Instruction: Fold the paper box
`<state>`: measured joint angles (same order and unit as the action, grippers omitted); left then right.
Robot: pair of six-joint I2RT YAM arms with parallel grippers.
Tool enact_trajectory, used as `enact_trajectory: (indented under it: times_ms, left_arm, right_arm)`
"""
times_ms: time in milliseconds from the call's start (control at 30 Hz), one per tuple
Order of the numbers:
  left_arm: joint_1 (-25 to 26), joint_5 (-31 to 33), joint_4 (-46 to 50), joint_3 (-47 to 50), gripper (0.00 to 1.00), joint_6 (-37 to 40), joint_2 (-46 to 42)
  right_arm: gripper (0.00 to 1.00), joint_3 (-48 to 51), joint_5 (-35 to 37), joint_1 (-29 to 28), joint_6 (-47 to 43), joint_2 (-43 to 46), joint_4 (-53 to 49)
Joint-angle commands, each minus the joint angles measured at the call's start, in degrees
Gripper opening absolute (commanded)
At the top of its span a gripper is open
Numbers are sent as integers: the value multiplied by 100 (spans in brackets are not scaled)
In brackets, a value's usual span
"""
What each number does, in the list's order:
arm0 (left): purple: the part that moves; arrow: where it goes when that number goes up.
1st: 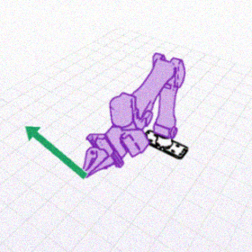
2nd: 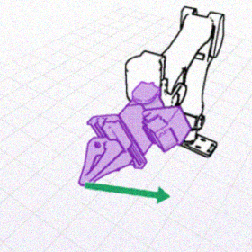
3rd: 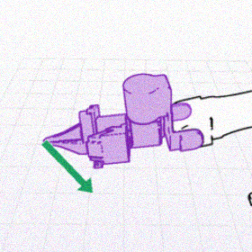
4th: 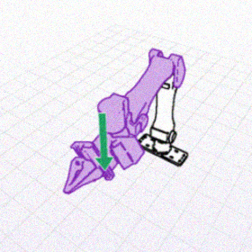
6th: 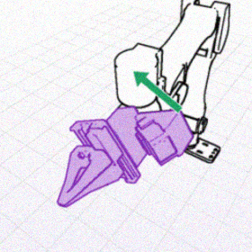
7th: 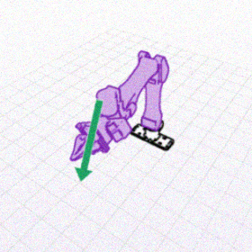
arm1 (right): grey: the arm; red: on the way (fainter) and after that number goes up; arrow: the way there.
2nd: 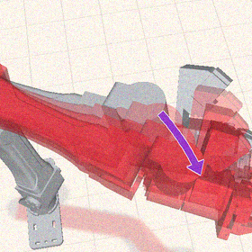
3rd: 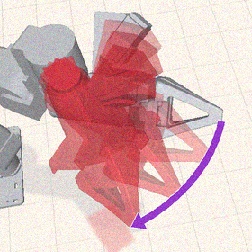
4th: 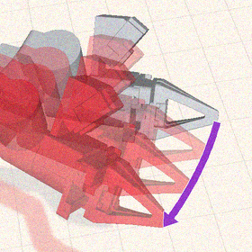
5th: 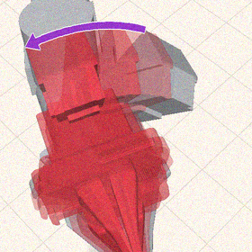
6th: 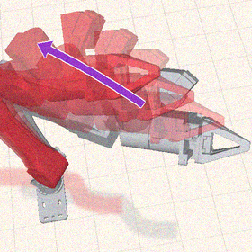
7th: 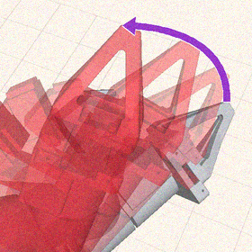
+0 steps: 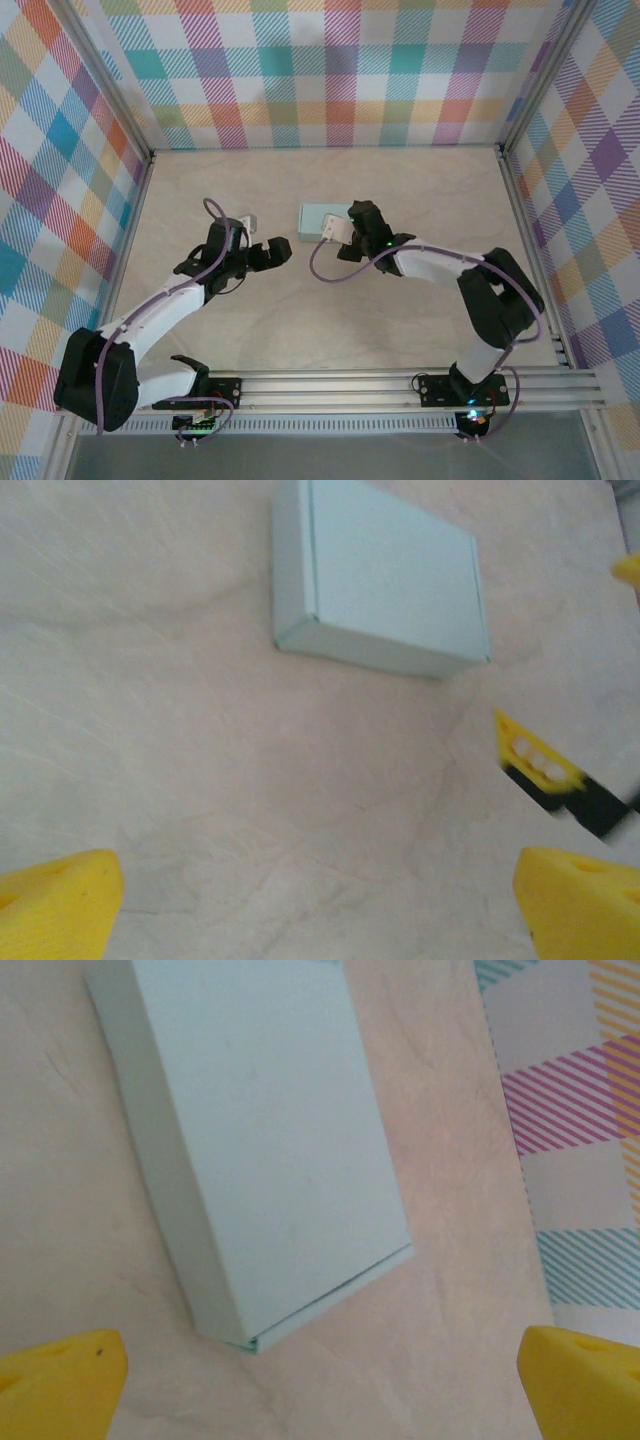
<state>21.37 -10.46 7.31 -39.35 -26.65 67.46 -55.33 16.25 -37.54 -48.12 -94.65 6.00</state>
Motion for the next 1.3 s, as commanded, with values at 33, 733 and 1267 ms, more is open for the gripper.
enact_trajectory:
  times_ms: [33, 733, 1267]
  left_arm:
    - [-141, 1420, -196, 103, 100, 538, -522]
    - [-1351, 2759, -4972, 1933, 100, 2738, 962]
    - [-1732, 1520, -5047, 1386, 100, 2862, 2166]
  right_arm:
    - [100, 519, -1017, 468, 1816, 929, 418]
    - [100, 3564, -1495, 3589, 4809, 1773, 3813]
    - [100, 3154, -1704, 3719, 4876, 674, 4103]
